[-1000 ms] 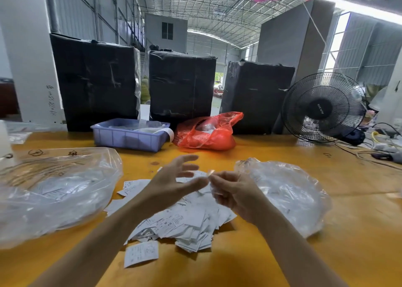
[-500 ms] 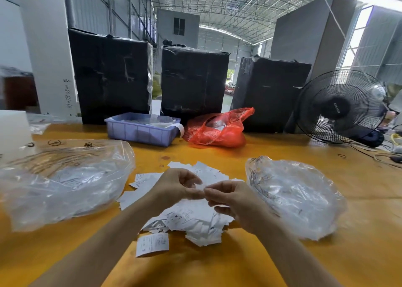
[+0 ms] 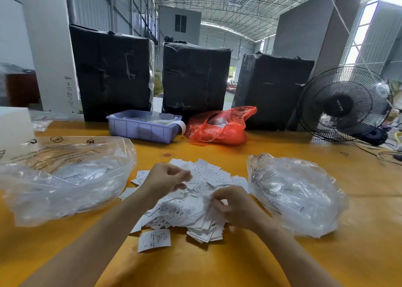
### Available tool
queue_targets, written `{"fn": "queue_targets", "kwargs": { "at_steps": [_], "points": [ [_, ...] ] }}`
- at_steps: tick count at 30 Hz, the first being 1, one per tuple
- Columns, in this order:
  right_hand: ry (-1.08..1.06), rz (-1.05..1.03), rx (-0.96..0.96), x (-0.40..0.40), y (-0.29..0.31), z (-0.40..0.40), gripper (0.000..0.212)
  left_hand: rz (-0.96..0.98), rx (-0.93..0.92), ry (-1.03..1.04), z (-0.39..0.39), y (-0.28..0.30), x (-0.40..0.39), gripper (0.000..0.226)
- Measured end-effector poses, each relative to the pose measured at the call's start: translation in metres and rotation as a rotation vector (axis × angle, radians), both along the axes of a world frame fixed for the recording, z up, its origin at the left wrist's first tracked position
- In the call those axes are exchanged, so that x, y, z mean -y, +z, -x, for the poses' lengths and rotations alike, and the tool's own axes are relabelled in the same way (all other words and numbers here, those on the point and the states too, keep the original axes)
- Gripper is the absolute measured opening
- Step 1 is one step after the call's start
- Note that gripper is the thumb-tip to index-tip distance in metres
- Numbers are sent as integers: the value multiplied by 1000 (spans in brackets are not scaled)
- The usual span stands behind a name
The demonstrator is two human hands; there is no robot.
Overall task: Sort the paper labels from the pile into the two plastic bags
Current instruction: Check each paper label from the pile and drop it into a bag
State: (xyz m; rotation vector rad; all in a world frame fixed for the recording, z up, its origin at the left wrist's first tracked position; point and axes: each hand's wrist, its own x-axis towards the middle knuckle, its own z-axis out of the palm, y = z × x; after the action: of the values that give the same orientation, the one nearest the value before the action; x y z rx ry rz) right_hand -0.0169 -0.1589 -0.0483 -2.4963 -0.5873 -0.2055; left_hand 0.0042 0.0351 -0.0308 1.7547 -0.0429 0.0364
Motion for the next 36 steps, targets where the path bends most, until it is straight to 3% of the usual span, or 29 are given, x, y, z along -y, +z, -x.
{"fn": "queue_targets", "kwargs": {
  "at_steps": [2,5,8,16,20,23,26,36],
  "points": [
    [-85,-362,-77,7,7,-2,23,-14,5,-3,0,0,0,2],
    [-42,-904,-399,16,17,-3,16,0,-13,-10,1,0,0,7],
    [17,-1051,-578,15,19,-3,15,30,-24,-20,2,0,3,3],
    [61,-1006,-564,13,15,-2,14,123,-110,-68,6,3,11,9],
    [0,-957,-446,11,15,-2,8,149,-161,-94,7,3,14,10],
    [-51,-1027,-328,11,16,-3,30,129,-170,-136,7,3,13,14],
    [-33,-1033,-224,11,18,-1,27,138,-178,-146,8,2,13,13],
    [-67,-649,122,6,11,0,17,61,-165,-149,7,1,14,20]
  ]
}}
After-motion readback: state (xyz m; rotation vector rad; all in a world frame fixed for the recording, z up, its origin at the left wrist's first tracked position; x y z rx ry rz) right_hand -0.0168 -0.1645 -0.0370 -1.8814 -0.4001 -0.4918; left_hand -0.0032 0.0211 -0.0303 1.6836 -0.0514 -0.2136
